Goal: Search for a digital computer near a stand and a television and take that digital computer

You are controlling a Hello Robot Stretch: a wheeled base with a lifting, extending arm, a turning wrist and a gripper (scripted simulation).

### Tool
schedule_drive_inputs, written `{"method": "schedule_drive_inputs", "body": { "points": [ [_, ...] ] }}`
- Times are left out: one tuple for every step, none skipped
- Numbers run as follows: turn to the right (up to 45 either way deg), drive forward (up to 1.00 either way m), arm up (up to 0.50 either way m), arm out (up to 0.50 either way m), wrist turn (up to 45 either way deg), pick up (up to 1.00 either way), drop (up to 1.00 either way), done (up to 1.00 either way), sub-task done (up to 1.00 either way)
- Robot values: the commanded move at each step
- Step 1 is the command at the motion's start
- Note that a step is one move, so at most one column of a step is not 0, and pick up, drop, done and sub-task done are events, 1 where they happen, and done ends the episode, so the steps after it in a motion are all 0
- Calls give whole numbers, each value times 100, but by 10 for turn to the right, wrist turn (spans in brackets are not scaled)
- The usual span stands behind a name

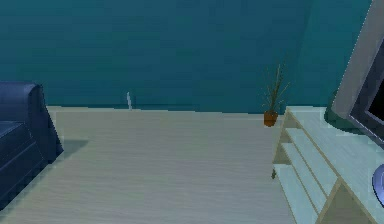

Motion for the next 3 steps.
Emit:
{"method": "schedule_drive_inputs", "body": {
  "points": [
    [0, 0, 0, 0, 450, 0, 0, 0, 0],
    [0, 0, 0, 0, 60, 0, 0, 0, 0],
    [0, 0, -30, 0, 0, 0, 0, 0, 0]
  ]
}}
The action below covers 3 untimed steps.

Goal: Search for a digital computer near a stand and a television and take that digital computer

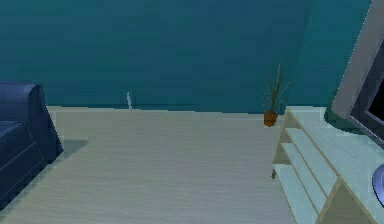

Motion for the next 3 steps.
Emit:
{"method": "schedule_drive_inputs", "body": {
  "points": [
    [0, 0, 0, 0, 0, 100, 0, 0, 0],
    [0, 0, 10, 0, 0, 0, 0, 0, 0],
    [0, 0, 0, 0, 0, 0, 0, 100, 0]
  ]
}}
